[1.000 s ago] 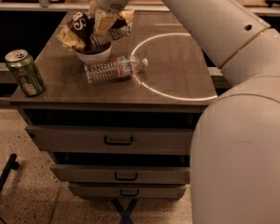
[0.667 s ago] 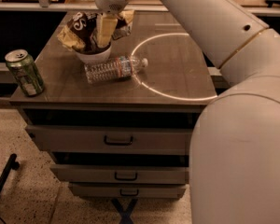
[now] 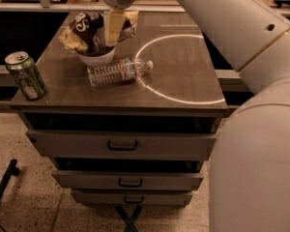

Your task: Place brown chip bag into white bowl

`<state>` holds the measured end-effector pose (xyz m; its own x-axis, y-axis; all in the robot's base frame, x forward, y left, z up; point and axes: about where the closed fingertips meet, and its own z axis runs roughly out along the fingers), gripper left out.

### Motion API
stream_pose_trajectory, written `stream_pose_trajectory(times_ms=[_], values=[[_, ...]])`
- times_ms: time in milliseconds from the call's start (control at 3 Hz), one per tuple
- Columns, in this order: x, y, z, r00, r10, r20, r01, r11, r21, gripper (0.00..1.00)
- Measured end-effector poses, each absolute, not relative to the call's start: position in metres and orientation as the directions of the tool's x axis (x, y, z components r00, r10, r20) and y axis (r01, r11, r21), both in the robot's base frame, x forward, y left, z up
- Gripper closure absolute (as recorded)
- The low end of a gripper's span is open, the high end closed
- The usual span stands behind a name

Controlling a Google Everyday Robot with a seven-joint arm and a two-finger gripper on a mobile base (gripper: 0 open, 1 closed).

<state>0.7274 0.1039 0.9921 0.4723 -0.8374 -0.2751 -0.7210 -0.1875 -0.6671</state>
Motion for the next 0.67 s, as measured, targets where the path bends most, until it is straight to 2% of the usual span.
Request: stream_pose_trajectory(times_ms=[667], values=[[0.7185, 0.0871, 1.0323, 0.474, -0.856, -0.205, -0.655, -0.187, -0.732, 0.0]])
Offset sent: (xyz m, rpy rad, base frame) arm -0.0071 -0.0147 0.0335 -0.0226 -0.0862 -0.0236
